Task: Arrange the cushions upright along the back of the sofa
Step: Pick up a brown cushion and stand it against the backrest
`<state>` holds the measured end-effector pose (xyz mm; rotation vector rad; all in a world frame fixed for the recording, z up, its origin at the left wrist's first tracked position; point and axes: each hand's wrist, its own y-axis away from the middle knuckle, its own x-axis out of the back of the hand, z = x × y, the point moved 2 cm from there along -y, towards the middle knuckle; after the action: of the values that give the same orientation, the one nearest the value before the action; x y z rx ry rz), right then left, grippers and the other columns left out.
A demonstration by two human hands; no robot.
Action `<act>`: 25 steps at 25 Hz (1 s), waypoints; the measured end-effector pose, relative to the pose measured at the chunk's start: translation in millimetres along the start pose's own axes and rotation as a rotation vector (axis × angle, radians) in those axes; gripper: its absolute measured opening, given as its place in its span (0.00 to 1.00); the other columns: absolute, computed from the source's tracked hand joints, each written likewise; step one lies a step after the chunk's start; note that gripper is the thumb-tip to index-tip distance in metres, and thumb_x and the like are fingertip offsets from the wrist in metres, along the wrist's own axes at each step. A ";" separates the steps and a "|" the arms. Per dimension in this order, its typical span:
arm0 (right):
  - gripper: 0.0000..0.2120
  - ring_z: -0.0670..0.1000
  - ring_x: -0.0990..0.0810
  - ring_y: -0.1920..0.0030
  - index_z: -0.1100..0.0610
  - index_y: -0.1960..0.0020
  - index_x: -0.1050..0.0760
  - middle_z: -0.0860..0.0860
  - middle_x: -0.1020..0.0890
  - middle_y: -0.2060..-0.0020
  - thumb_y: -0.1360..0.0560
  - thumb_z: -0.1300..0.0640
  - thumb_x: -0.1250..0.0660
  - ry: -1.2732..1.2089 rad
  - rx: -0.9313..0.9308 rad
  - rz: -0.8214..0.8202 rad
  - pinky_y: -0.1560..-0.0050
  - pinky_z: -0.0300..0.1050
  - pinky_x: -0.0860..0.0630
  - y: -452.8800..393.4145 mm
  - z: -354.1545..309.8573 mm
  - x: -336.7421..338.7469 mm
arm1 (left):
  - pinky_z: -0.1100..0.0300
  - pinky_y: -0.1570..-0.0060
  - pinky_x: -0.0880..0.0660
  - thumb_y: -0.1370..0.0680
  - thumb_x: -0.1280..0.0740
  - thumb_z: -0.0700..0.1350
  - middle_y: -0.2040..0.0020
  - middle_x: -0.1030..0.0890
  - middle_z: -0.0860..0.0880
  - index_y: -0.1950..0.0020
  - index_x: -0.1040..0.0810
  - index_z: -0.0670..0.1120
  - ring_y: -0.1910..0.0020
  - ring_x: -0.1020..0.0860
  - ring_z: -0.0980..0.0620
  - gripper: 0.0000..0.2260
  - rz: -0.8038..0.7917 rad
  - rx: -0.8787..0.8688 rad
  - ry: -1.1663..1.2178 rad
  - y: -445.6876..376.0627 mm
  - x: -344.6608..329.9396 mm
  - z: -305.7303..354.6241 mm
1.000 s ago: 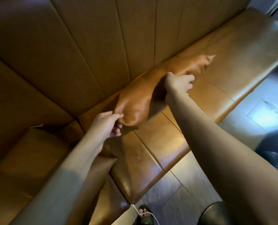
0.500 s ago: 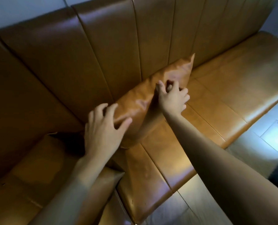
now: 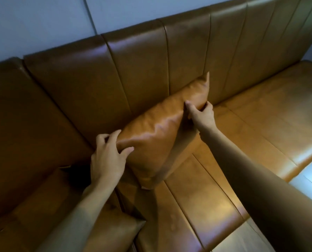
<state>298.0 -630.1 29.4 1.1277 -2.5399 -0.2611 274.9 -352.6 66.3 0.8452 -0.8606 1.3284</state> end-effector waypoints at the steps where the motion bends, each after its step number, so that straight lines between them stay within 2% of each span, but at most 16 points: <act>1: 0.51 0.60 0.32 0.30 0.49 0.23 0.45 0.54 0.33 0.27 0.38 0.29 0.31 0.041 0.023 -0.022 0.32 0.62 0.30 -5.8 -3.2 -6.1 | 0.58 0.53 0.34 0.24 0.32 0.54 0.30 0.34 0.48 0.27 0.35 0.52 0.39 0.25 0.44 0.27 0.012 -0.011 0.004 -12.4 2.9 -3.4; 4: 0.36 0.59 0.27 0.33 0.54 0.25 0.40 0.55 0.29 0.30 0.26 0.40 0.33 0.105 0.053 -0.013 0.35 0.58 0.26 -22.5 -8.0 -26.5 | 0.52 0.44 0.31 0.23 0.33 0.51 0.33 0.32 0.48 0.28 0.31 0.51 0.38 0.26 0.44 0.23 0.063 -0.026 0.020 -48.3 12.8 -15.7; 7: 0.33 0.61 0.25 0.36 0.55 0.27 0.37 0.56 0.28 0.32 0.25 0.39 0.35 0.167 0.101 0.059 0.37 0.61 0.25 -26.3 -9.6 -46.8 | 0.49 0.36 0.33 0.22 0.33 0.49 0.33 0.32 0.49 0.30 0.30 0.50 0.37 0.27 0.45 0.21 0.074 -0.012 0.051 -77.3 16.2 -26.5; 9: 0.34 0.62 0.25 0.36 0.55 0.27 0.36 0.57 0.27 0.33 0.26 0.36 0.37 0.188 0.128 0.103 0.38 0.62 0.25 -26.6 -10.0 -57.3 | 0.50 0.36 0.33 0.22 0.33 0.49 0.33 0.32 0.50 0.30 0.29 0.51 0.36 0.28 0.45 0.21 0.085 -0.019 0.069 -91.3 15.5 -30.7; 12: 0.34 0.63 0.28 0.34 0.54 0.25 0.39 0.57 0.31 0.30 0.24 0.36 0.39 0.241 0.147 0.140 0.36 0.64 0.27 -32.8 -7.3 -69.5 | 0.52 0.39 0.32 0.22 0.33 0.49 0.32 0.33 0.49 0.30 0.30 0.51 0.36 0.28 0.44 0.21 0.095 -0.012 0.065 -109.2 13.9 -34.0; 16: 0.37 0.64 0.38 0.27 0.50 0.21 0.49 0.56 0.41 0.24 0.23 0.36 0.41 0.312 0.146 0.021 0.30 0.64 0.35 -38.7 2.0 -78.4 | 0.55 0.45 0.30 0.23 0.32 0.51 0.29 0.38 0.48 0.28 0.33 0.52 0.36 0.28 0.41 0.24 0.040 0.064 0.092 -122.0 11.2 -42.0; 19: 0.37 0.65 0.41 0.26 0.53 0.21 0.50 0.58 0.42 0.24 0.22 0.37 0.41 0.334 0.115 -0.002 0.27 0.61 0.39 -38.2 -5.3 -76.7 | 0.57 0.48 0.32 0.24 0.32 0.52 0.27 0.42 0.47 0.26 0.37 0.53 0.34 0.30 0.41 0.28 0.002 0.068 0.100 -123.6 12.9 -45.7; 22: 0.39 0.65 0.42 0.26 0.55 0.23 0.46 0.58 0.43 0.24 0.25 0.38 0.36 0.323 0.179 0.096 0.28 0.61 0.38 -24.3 -17.9 -75.2 | 0.55 0.47 0.32 0.25 0.31 0.55 0.24 0.45 0.48 0.24 0.43 0.54 0.31 0.33 0.42 0.34 0.019 0.215 0.367 -123.8 16.4 -48.9; 25: 0.39 0.64 0.52 0.23 0.46 0.22 0.48 0.54 0.54 0.20 0.26 0.36 0.34 0.359 0.364 0.040 0.27 0.63 0.43 -10.2 -22.6 -88.5 | 0.47 0.39 0.26 0.25 0.31 0.56 0.25 0.40 0.45 0.25 0.43 0.53 0.30 0.32 0.40 0.34 0.066 0.450 0.797 -122.4 12.7 -56.7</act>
<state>368.7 -571.6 26.0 1.1243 -2.3325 0.3969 400.0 -303.6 49.1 0.5345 0.0420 1.7621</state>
